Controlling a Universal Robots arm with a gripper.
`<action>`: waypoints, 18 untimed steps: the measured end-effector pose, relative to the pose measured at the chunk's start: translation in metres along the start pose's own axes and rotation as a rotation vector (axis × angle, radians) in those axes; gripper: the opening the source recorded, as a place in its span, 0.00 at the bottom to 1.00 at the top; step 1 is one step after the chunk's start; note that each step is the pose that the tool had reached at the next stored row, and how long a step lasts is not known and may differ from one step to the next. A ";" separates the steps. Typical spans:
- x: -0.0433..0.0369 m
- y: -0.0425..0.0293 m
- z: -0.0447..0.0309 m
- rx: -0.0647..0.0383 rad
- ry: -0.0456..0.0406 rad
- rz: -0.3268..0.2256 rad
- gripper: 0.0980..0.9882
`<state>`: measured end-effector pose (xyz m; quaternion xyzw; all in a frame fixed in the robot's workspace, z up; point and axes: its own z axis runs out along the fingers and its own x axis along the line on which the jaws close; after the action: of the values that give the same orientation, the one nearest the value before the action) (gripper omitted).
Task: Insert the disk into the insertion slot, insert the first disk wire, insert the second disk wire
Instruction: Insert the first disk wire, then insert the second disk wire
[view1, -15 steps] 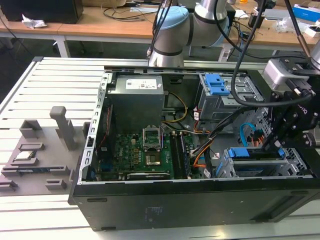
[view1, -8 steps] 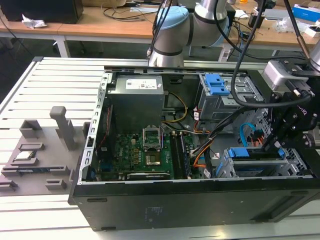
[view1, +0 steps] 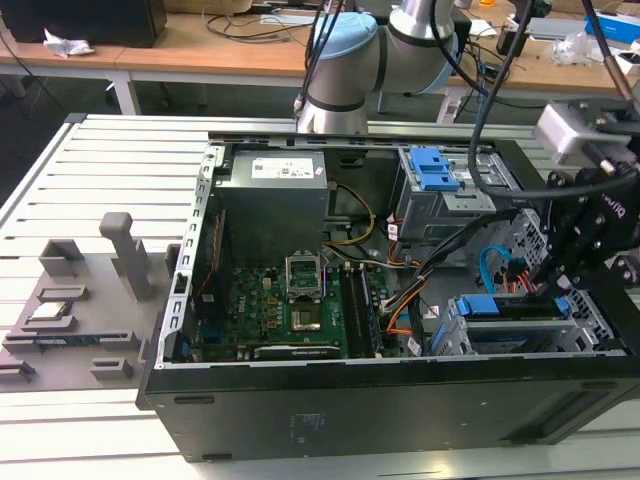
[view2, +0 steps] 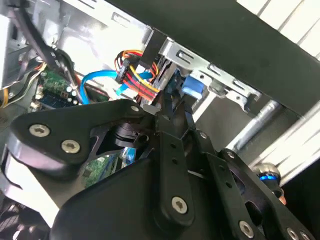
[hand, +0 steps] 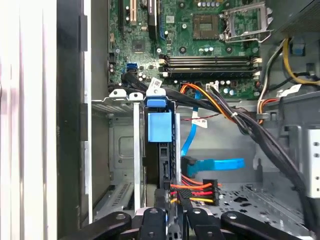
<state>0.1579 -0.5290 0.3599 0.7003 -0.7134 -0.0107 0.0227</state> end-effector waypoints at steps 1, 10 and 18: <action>-0.0019 0.0005 -0.0095 0.000 0.0001 0.000 0.15; -0.0028 0.0012 -0.0246 0.000 0.0001 0.000 0.01; -0.0028 0.0012 -0.0250 0.000 0.0001 0.000 0.15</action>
<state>0.1579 -0.5258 0.3849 0.7003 -0.7134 -0.0107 0.0227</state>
